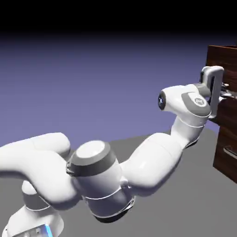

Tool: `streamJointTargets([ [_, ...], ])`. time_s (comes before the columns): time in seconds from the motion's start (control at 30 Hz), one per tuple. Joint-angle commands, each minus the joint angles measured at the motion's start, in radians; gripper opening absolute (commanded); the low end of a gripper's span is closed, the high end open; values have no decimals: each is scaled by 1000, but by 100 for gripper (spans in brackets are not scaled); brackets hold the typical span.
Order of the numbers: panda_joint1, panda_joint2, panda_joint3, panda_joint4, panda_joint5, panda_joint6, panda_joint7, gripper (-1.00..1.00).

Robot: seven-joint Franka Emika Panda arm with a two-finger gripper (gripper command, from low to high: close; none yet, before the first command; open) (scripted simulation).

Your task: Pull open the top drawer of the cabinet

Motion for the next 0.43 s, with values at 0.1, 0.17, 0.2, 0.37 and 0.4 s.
streamJointTargets([
  [0.1,-116,-7,25,-145,12,-30,17,-100],
  [0.17,-177,-12,39,-217,21,-42,25,-100],
  [0.2,-209,-15,46,-254,27,-47,28,-100],
  [0.37,-281,-22,64,-334,42,-55,33,100],
  [0.4,-317,-27,74,-370,52,-56,33,100],
])
